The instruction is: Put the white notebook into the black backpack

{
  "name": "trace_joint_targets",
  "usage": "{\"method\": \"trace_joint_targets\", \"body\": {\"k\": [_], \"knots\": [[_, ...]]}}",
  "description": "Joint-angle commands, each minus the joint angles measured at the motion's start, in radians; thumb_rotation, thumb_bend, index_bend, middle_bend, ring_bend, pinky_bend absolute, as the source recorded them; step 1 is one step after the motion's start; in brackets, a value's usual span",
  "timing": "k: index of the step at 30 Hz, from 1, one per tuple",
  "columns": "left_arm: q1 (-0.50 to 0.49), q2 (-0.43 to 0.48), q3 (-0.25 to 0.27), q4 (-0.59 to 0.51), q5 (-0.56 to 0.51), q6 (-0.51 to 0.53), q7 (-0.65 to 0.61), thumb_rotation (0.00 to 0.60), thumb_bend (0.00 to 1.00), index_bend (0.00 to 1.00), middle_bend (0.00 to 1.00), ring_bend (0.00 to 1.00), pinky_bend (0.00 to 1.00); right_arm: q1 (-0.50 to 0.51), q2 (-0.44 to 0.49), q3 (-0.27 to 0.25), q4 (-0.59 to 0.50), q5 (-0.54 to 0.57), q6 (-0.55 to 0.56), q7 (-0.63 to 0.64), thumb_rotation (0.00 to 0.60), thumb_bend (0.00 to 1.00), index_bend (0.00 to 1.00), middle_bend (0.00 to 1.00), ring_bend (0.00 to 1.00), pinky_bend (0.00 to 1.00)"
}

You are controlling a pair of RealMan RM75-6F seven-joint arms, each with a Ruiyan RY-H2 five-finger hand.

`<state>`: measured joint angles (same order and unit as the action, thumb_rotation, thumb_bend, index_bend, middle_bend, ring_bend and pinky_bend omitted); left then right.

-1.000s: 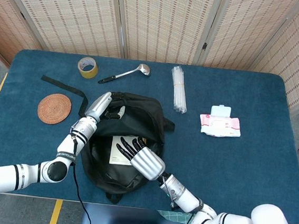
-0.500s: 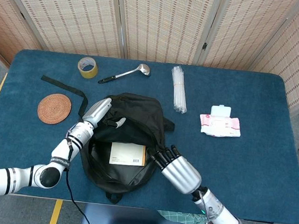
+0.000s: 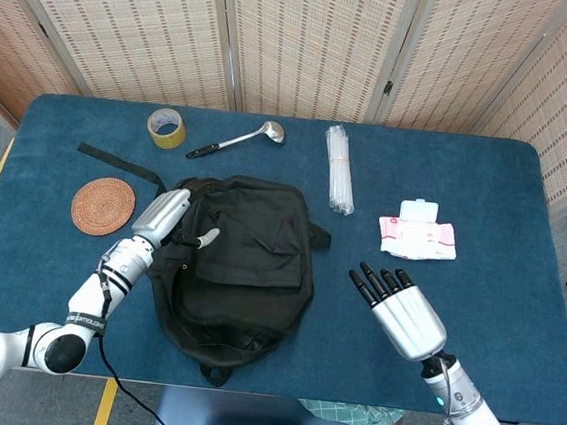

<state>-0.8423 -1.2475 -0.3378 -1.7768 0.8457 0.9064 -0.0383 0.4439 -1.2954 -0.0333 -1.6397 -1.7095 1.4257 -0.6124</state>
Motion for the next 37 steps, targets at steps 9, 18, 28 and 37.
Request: {"method": "trace_joint_targets", "body": {"k": [9,18,28,37], "knots": [[0.125,0.035,0.098,0.033,0.09,0.163,0.064,0.6,0.46,0.24,0.17,0.15,0.04,-0.028,0.129,0.033,-0.025,0.158,-0.1,0.22,0.6,0.09,0.17,0.21,0.36,0.43],[0.318,0.028,0.202,0.128,0.304,0.439,0.065,0.6,0.47,0.26,0.17,0.15,0.04,-0.085,0.205,0.019,0.023,0.188,-0.102,0.536,0.6,0.12,0.0,0.05,0.14,0.09],[0.52,0.06,0.306,0.151,0.436,0.648,0.085,0.6,0.47,0.25,0.17,0.15,0.01,-0.194,0.242,0.009,0.038,0.21,-0.011,0.678,0.6,0.13,0.0,0.0,0.08,0.0],[0.658,0.068,0.374,0.116,0.527,0.754,0.101,0.6,0.47,0.25,0.17,0.15,0.0,-0.289,0.214,0.006,0.04,0.199,0.095,0.629,0.6,0.12,0.0,0.02,0.1,0.0]]}}
